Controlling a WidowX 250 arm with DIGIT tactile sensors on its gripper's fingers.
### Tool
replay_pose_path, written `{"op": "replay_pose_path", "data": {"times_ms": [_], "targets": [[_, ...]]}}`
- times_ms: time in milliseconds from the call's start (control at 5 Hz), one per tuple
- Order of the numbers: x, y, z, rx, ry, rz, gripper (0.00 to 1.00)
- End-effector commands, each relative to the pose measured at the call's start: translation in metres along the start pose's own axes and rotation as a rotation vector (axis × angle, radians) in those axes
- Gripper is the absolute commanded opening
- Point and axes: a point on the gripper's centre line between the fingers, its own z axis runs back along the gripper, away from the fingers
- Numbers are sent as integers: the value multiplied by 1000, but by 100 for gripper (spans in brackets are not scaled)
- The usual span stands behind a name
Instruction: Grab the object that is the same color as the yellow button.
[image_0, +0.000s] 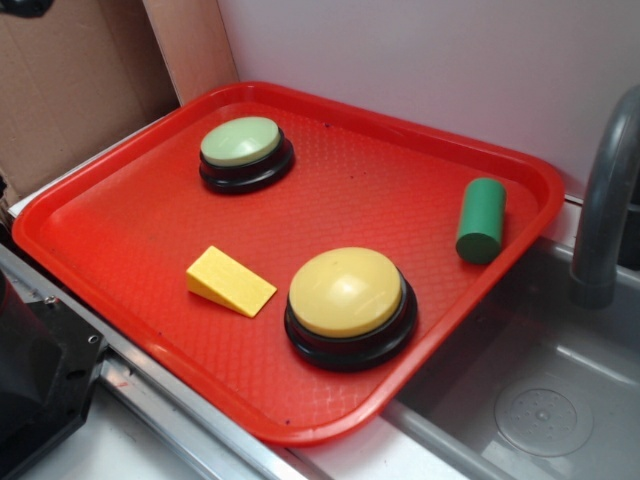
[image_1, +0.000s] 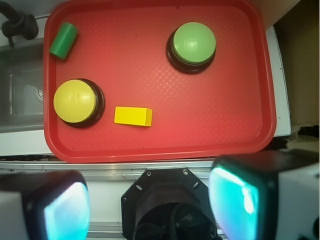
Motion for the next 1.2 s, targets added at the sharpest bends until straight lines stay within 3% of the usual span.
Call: {"op": "replay_pose_path", "data": {"times_ms": [0,200,600,800,1000], "targets": [[0,0,0,0,0,0,100],[10,-2,-7,24,-37,-96,100],[38,-17,-56,57,-94,-582,100],[47,-15,-91,13,-82,-827,100],[46,-13,-123,-87,-92,-1065,100]]}}
